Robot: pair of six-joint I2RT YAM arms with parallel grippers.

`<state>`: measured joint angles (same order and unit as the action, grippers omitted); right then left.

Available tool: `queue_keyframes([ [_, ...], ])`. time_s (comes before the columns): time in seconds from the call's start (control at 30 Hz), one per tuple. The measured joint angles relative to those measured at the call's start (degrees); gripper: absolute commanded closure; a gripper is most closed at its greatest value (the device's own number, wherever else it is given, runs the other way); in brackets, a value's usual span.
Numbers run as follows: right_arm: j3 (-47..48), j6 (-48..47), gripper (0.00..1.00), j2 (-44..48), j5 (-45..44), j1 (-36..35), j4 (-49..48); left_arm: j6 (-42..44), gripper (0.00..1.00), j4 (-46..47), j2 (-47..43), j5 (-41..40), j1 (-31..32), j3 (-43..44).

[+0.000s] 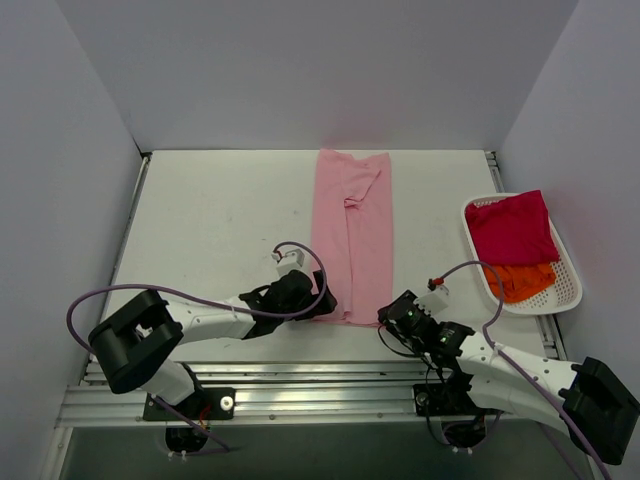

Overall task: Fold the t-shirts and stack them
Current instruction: Fold the tshirt

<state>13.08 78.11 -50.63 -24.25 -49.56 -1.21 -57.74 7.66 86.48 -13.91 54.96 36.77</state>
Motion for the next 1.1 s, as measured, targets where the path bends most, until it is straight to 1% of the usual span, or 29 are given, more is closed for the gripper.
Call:
queue_keyframes([
  [0.13, -0.24, -0.13, 0.7, -0.04, 0.31, -0.02, -0.35, -0.48, 0.0, 0.0, -0.13, -0.02, 0.46, 0.0],
  [0.33, -0.24, -0.2, 0.67, 1.29, 0.28, -0.02, 0.92, -0.7, 0.0, 0.02, -0.22, -0.02, 0.87, -0.11],
  [0.37, -0.24, -0.2, 0.66, 1.97, 0.28, -0.02, 1.46, -0.74, 0.05, 0.02, -0.22, -0.02, 0.87, -0.11],
  [0.57, -0.24, -0.2, 0.63, 4.61, 0.26, -0.02, 4.02, -1.16, 0.06, 0.13, -0.22, -0.24, 0.87, -0.37],
  [0.73, -0.57, -0.2, 0.64, 3.56, 0.35, -0.04, 3.93, -1.27, 0.07, 0.17, -0.22, -0.28, 0.87, -0.39],
  [0.9, -1.64, 0.0, 0.66, 0.59, 0.74, -0.35, 1.38, -1.49, 0.08, 0.2, -0.22, -0.28, 0.87, -0.42],
  [0.97, -2.05, 0.07, 0.68, 0.17, 0.72, -0.68, -0.11, -1.55, 0.1, 0.17, -0.22, -0.28, 0.87, -0.42],
  [1.03, -2.47, 0.11, 0.68, 0.09, 0.76, -0.76, -1.25, -1.6, 0.14, 0.15, -0.22, -0.26, 0.87, -0.44],
  [1.07, -2.62, 0.15, 0.7, 0.09, 0.76, -0.79, -1.64, -1.6, 0.19, 0.11, -0.22, -0.26, 0.87, -0.44],
  [1.1, -2.75, 0.22, 0.71, 0.09, 0.76, -0.79, -1.88, -1.68, 0.29, 0.09, -0.2, -0.24, 0.87, -0.48],
])
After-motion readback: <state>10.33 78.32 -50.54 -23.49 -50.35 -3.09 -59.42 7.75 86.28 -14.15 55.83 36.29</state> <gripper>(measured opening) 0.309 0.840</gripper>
